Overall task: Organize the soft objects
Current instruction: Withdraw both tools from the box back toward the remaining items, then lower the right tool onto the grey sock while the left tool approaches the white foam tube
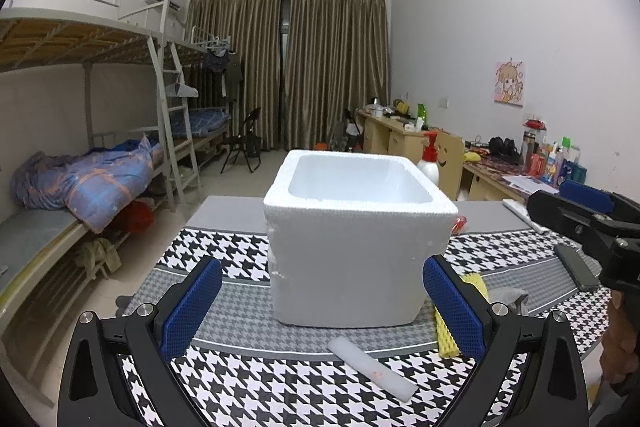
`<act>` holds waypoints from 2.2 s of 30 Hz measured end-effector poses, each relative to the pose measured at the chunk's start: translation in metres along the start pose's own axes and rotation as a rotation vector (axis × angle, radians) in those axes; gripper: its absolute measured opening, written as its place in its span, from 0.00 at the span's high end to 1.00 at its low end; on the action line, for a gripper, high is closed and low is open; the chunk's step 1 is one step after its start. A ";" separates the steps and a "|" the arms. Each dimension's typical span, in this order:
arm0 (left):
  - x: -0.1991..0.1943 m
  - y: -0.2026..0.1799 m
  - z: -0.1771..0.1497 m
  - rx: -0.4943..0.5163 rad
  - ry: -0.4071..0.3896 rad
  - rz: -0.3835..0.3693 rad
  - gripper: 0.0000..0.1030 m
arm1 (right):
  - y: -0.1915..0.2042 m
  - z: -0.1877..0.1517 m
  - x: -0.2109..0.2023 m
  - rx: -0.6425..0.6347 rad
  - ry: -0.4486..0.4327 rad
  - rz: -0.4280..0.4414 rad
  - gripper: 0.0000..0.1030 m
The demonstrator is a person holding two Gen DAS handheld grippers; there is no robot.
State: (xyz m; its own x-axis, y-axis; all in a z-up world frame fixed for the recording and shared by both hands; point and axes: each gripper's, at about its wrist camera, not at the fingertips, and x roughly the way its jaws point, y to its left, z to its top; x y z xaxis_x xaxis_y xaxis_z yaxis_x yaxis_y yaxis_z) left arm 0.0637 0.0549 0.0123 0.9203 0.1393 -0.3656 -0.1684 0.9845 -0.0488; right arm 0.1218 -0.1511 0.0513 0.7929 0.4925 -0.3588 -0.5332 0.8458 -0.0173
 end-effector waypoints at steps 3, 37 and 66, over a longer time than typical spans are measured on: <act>0.002 -0.001 -0.004 0.004 0.010 -0.004 0.02 | -0.004 -0.004 0.000 0.004 0.009 -0.015 0.09; 0.031 -0.019 -0.033 0.024 0.117 -0.035 0.02 | -0.045 -0.047 0.007 0.132 0.105 -0.105 0.09; 0.061 -0.031 -0.047 0.019 0.213 -0.029 0.02 | -0.069 -0.072 0.020 0.166 0.202 -0.157 0.09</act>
State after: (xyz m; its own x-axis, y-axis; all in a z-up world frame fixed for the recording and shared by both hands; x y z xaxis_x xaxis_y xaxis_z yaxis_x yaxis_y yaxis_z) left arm 0.1084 0.0282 -0.0522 0.8288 0.0876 -0.5526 -0.1349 0.9898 -0.0453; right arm 0.1530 -0.2146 -0.0214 0.7784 0.3164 -0.5422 -0.3401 0.9385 0.0594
